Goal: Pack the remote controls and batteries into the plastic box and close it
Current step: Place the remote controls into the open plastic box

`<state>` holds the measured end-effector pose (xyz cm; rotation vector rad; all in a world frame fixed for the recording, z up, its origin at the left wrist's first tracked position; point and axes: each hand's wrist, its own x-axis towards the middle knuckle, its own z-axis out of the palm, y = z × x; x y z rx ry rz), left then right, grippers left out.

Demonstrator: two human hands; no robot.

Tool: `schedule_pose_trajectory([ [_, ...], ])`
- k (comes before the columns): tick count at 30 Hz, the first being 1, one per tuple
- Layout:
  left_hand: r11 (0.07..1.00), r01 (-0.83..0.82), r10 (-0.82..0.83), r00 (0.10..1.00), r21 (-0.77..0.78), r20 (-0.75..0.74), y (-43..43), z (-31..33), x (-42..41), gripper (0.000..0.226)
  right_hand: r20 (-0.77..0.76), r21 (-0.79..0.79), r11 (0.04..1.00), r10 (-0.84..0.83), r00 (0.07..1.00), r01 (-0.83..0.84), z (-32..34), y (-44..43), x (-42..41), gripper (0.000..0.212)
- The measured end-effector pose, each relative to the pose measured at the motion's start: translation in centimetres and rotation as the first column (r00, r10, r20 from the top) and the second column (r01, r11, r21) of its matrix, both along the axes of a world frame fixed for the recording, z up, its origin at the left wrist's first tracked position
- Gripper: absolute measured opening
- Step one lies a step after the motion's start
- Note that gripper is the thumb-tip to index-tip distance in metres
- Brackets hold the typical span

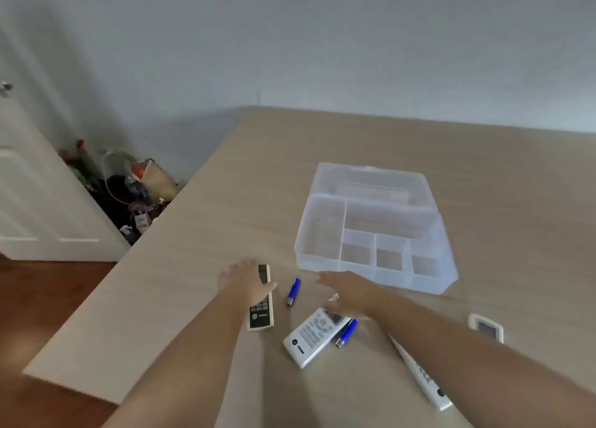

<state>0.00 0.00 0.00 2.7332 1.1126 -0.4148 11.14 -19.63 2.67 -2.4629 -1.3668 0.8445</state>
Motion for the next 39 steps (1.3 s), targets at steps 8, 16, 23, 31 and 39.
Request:
schedule_pose_trajectory([
  [8,0.984,-0.173,0.175,0.984,-0.048,0.041,-1.5,-3.8,-0.5,0.097,0.09,-0.185,0.977,0.125,0.988,-0.107,-2.9,0.2,0.6,0.049],
  [16,0.897,-0.369,0.397,0.915,-0.244,0.075,-1.5,-4.0,0.5,0.091,0.124,-0.286,0.945,0.198,0.972,-0.156,-3.6,0.4,1.7,0.061],
  [23,0.811,-0.449,0.488,0.873,-0.375,0.01,-0.3,-3.0,0.1,0.065,0.088,-0.243,0.969,0.065,0.994,-0.042,-3.1,0.7,2.6,0.047],
  [31,0.864,-0.349,0.424,0.893,-0.363,0.15,-0.1,1.7,2.2,0.053,-0.407,0.096,0.931,-0.286,0.868,0.352,2.0,-0.3,6.5,0.017],
  [39,0.929,-0.144,0.275,0.885,-0.342,0.375,-2.4,7.5,9.4,0.054,-0.779,0.279,0.547,-0.352,0.519,0.789,7.3,-4.0,11.8,0.014],
])
